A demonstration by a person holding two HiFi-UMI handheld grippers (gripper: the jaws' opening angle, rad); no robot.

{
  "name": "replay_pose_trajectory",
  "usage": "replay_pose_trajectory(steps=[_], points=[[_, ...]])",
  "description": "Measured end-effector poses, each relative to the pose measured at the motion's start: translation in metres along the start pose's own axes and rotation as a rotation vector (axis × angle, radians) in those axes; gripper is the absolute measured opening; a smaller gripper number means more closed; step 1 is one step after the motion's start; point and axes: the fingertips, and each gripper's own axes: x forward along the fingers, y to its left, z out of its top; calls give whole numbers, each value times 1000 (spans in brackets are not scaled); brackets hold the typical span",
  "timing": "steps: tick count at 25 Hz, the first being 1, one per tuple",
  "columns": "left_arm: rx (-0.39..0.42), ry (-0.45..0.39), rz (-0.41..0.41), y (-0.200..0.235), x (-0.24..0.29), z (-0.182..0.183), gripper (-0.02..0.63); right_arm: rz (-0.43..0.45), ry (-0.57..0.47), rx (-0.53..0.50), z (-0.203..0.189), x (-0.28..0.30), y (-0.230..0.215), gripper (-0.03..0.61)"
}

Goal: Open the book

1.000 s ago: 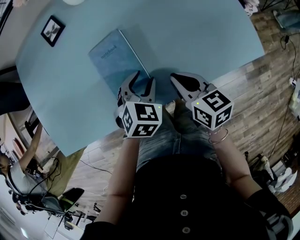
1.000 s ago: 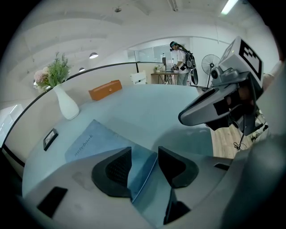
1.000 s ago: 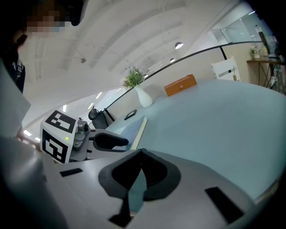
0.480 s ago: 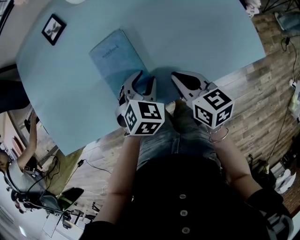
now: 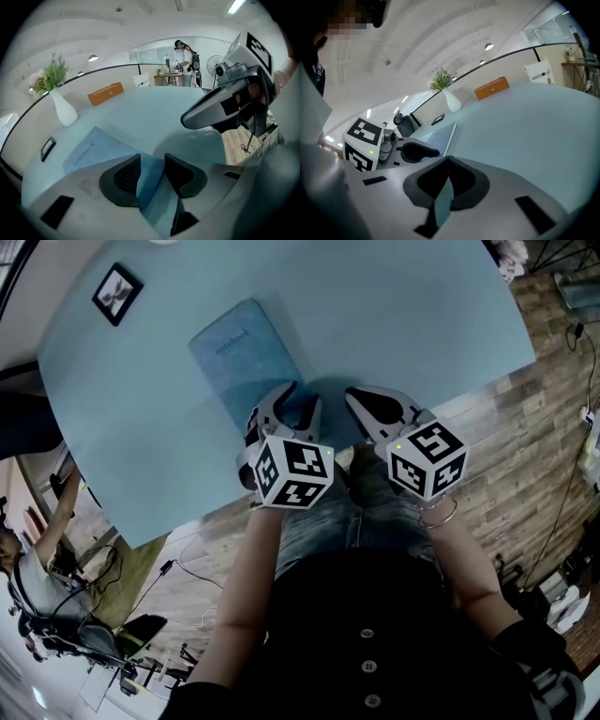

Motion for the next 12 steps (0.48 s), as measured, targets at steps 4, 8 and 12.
replay_pose_trajectory(steps=[4, 8, 12], points=[[-22, 4, -28, 0, -2, 2, 155, 2, -1, -10, 3, 0, 3, 2], [-69, -1, -57, 0, -4, 3, 145, 3, 0, -13, 4, -1, 4, 2], [-99, -14, -96, -2, -5, 4, 121, 6, -2, -18, 5, 2, 5, 2]])
